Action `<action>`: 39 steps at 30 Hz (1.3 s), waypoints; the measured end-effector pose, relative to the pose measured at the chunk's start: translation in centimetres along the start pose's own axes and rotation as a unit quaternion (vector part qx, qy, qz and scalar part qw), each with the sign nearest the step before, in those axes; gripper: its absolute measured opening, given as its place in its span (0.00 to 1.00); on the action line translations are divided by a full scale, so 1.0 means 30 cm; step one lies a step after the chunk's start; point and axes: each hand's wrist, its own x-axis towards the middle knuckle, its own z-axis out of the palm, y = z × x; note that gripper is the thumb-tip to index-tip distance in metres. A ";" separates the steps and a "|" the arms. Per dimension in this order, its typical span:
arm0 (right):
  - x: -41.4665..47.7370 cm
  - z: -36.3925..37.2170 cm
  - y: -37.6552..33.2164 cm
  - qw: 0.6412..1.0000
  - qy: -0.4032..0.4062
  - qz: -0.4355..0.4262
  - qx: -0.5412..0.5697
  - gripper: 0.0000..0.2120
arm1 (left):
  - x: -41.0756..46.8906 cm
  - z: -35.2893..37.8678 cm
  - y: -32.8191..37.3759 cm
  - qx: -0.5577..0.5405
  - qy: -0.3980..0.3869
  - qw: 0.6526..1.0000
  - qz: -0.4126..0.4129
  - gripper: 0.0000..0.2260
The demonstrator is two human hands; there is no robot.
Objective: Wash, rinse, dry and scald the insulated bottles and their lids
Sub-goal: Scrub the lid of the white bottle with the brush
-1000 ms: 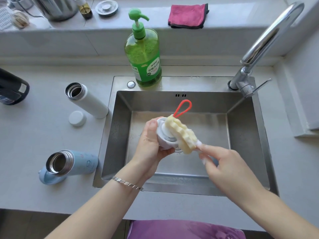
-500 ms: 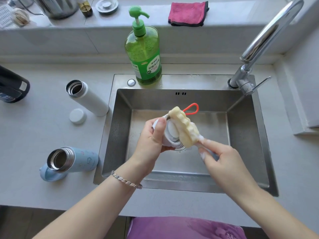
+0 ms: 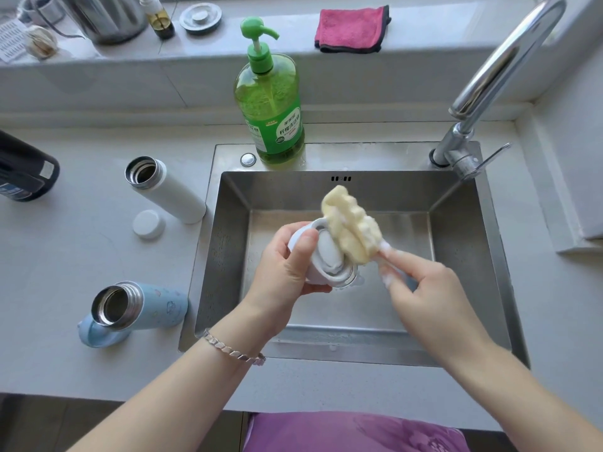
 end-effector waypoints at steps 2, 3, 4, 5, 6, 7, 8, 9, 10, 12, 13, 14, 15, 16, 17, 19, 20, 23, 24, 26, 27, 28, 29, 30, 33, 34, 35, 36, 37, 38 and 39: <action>-0.025 0.017 -0.012 1.000 -0.021 -0.019 -0.012 0.13 | -0.003 -0.004 0.006 -0.005 -0.023 1.000 -0.016 0.26; -0.027 0.021 -0.009 1.000 -0.025 -0.011 -0.015 0.14 | -0.006 -0.006 0.007 -0.007 -0.038 0.999 -0.027 0.24; -0.015 0.018 0.003 1.000 -0.022 0.005 -0.021 0.14 | -0.010 -0.009 0.007 -0.010 -0.051 0.998 -0.039 0.23; 0.006 0.012 0.018 0.999 -0.017 0.026 -0.030 0.15 | -0.014 -0.011 0.004 -0.013 -0.063 0.997 -0.051 0.23; 0.026 0.006 0.028 0.998 -0.011 0.046 -0.039 0.15 | -0.018 -0.012 0.003 -0.014 -0.072 0.996 -0.058 0.24; 0.040 0.003 0.036 0.997 -0.007 0.061 -0.046 0.16 | -0.021 -0.013 0.002 -0.011 -0.081 0.995 -0.061 0.24; 0.045 0.002 0.041 0.996 -0.003 0.069 -0.048 0.16 | -0.023 -0.013 0.002 -0.007 -0.087 0.995 -0.057 0.25; 0.042 0.003 0.042 0.996 0.001 0.071 -0.046 0.16 | -0.022 -0.013 0.004 -0.001 -0.090 0.995 -0.051 0.25; 0.030 0.006 0.041 0.997 0.001 0.065 -0.041 0.16 | -0.021 -0.013 0.008 0.005 -0.086 0.995 -0.046 0.26; -0.001 0.015 0.039 0.999 -0.014 0.041 -0.028 0.15 | -0.016 -0.016 0.015 0.011 -0.070 0.997 -0.039 0.27; -0.010 0.016 0.042 0.999 -0.014 0.039 -0.021 0.15 | -0.016 -0.016 0.018 0.014 -0.066 0.997 -0.037 0.27; -0.010 0.010 0.050 0.999 -0.004 0.043 -0.013 0.16 | -0.016 -0.015 0.022 0.019 -0.065 0.997 -0.036 0.28; -0.002 -0.002 0.063 0.999 0.014 0.049 -0.001 0.16 | -0.020 -0.012 0.028 0.026 -0.064 0.997 -0.033 0.27; 0.009 -0.018 0.076 0.998 0.034 0.056 0.011 0.16 | -0.024 -0.008 0.032 0.038 -0.059 0.997 -0.030 0.25; 0.022 -0.039 0.089 0.996 0.054 0.063 0.023 0.17 | -0.028 -0.006 0.034 0.061 -0.047 0.997 -0.024 0.23; 0.041 -0.085 0.105 0.993 0.089 0.064 0.053 0.17 | -0.033 -0.011 0.033 0.142 -0.003 0.990 -0.002 0.21; 0.039 -0.105 0.105 0.991 0.099 0.055 0.066 0.16 | -0.032 -0.021 0.027 0.189 0.026 0.982 0.011 0.21; 0.001 -0.135 0.067 0.993 0.093 0.007 0.072 0.17 | -0.033 -0.052 0.016 0.250 0.074 0.965 0.029 0.28; -0.011 -0.136 0.053 0.994 0.085 -0.010 0.072 0.18 | -0.035 -0.057 0.016 0.257 0.080 0.963 0.029 0.30; -0.025 -0.124 0.041 0.994 0.067 -0.033 0.080 0.22 | -0.039 -0.057 0.023 0.268 0.088 0.959 0.027 0.32; -0.031 -0.110 0.043 0.995 0.054 -0.042 0.077 0.23 | -0.042 -0.055 0.026 0.269 0.092 0.958 0.028 0.32; -0.039 -0.088 0.041 0.996 0.036 -0.052 0.068 0.22 | -0.044 -0.052 0.029 0.266 0.092 0.959 0.031 0.31; -0.052 -0.063 0.034 0.996 0.013 -0.064 0.053 0.22 | -0.047 -0.047 0.034 0.258 0.088 0.961 0.033 0.30; -0.064 -0.034 0.024 0.996 -0.011 -0.084 0.029 0.21 | -0.049 -0.044 0.035 0.248 0.077 0.965 0.038 0.30; -0.068 0.026 0.021 0.990 -0.038 -0.132 -0.043 0.21 | -0.055 -0.036 0.041 0.217 0.034 0.973 0.064 0.29; -0.057 0.034 0.027 0.991 -0.027 -0.124 -0.045 0.22 | -0.053 -0.037 0.040 0.220 0.027 0.973 0.071 0.29; -0.043 0.039 0.034 0.993 -0.015 -0.109 -0.046 0.21 | -0.051 -0.039 0.038 0.231 0.027 0.970 0.074 0.29; -0.031 0.044 0.042 0.994 -0.010 -0.100 -0.045 0.20 | -0.051 -0.041 0.038 0.245 0.029 0.966 0.078 0.30; -0.028 0.048 0.046 0.994 -0.008 -0.099 -0.043 0.18 | -0.053 -0.040 0.038 0.258 0.032 0.962 0.083 0.31; -0.033 0.053 0.049 0.994 -0.010 -0.104 -0.041 0.18 | -0.054 -0.039 0.038 0.265 0.036 0.959 0.089 0.33; -0.042 0.057 0.048 0.993 -0.009 -0.112 -0.036 0.18 | -0.057 -0.036 0.043 0.270 0.041 0.957 0.095 0.34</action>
